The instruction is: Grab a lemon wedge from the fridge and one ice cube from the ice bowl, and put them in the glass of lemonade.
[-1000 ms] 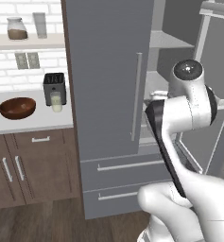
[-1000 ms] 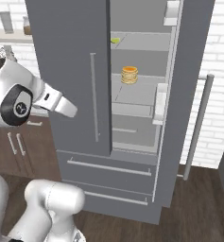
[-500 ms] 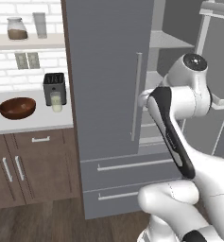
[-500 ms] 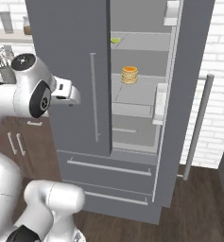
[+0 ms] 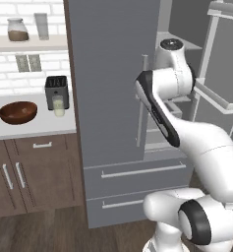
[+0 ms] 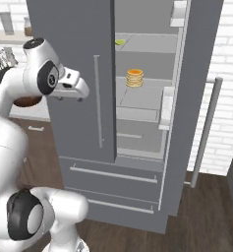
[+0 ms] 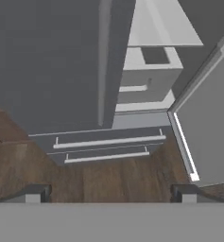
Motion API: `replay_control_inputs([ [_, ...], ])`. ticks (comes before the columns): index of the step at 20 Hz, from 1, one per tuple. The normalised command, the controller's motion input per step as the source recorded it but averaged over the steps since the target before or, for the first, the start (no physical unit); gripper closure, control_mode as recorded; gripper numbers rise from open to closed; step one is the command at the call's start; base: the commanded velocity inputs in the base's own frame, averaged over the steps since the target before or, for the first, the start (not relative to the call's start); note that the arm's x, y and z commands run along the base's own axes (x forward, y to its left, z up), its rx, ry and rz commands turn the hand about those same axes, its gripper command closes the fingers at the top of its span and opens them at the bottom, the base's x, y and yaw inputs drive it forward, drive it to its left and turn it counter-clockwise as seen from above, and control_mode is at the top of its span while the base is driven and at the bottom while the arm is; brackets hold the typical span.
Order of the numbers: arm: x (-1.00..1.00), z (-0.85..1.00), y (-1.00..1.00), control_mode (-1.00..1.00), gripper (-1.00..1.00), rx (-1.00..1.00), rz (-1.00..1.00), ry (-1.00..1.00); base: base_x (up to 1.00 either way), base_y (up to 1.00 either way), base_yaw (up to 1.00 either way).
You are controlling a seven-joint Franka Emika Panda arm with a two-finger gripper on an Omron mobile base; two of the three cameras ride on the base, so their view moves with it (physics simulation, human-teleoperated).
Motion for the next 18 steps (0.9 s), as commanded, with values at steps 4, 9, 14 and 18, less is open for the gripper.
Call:
replay_control_inputs([
  [4, 0.08, -0.62, -0.27, -1.0, -1.0, 0.1, -0.29, -0.21, 0.0, 0.0, 0.0],
  [9, 0.08, -0.43, -0.17, -1.0, -1.0, 0.1, -0.22, -0.32, 0.0, 0.0, 0.0],
  [14, 0.52, 0.0, -0.07, -1.0, -1.0, 0.06, -0.06, -0.06, 0.0, 0.0, 0.0],
  [18, 0.41, 0.0, -0.05, -1.0, -1.0, 0.01, 0.0, 0.02, 0.0, 0.0, 0.0],
])
